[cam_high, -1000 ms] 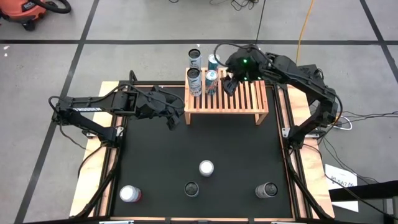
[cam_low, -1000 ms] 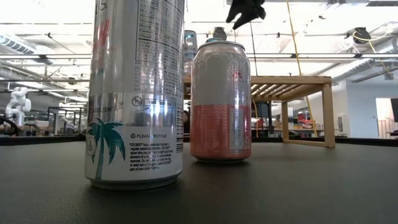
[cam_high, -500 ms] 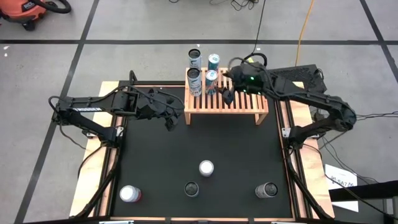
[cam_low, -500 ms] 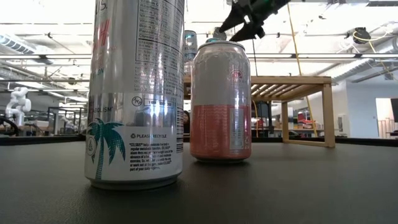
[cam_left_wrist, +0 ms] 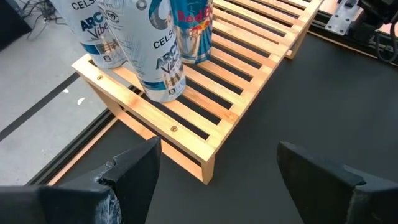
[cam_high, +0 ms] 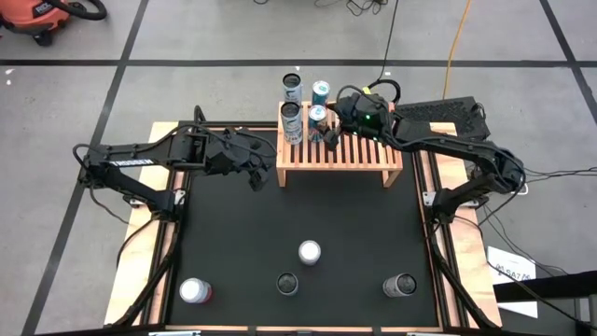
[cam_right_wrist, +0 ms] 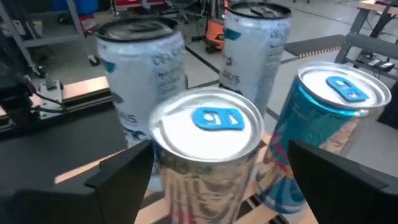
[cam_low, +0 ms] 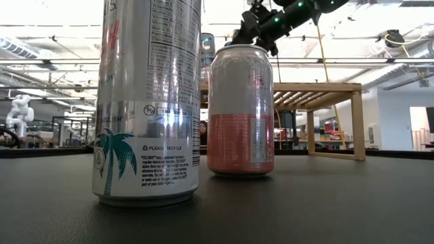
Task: Place canned beverage on shelf
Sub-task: Put the silver soda can on the shelf aligned with the other silver soda can
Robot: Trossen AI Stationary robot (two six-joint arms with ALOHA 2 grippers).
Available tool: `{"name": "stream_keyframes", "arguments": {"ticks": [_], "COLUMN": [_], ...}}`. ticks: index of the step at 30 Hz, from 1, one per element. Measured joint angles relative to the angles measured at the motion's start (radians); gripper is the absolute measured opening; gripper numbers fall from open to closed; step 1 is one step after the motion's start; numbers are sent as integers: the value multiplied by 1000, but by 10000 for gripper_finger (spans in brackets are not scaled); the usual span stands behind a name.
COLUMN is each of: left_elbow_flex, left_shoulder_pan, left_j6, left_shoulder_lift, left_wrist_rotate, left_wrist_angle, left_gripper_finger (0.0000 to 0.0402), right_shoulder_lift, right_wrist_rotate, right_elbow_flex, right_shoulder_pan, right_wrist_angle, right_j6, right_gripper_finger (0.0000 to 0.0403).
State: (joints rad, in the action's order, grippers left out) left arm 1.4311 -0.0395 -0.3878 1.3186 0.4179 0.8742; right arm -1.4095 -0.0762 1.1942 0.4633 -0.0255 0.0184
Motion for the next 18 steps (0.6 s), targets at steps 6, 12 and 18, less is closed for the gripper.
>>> {"name": "stream_keyframes", "arguments": {"ticks": [6,12,18], "left_elbow_flex": [0,0,0], "left_shoulder_pan": [-2,-23,-26], "left_j6": [0,1,0], "left_shoulder_lift": [0,0,0], "left_wrist_rotate": [0,-2,-2], "left_wrist_angle": [0,-1,-1], "left_gripper_finger": [317,317,317], "right_shoulder_lift": [-10,-34,-40], "right_wrist_rotate": [31,78,78], "right_elbow_flex": [0,1,1], "right_shoulder_pan": [7,13,13], "right_wrist_angle": [6,13,14], "right_j6": [-3,-2,-1], "right_gripper_finger": [321,274,247]}}
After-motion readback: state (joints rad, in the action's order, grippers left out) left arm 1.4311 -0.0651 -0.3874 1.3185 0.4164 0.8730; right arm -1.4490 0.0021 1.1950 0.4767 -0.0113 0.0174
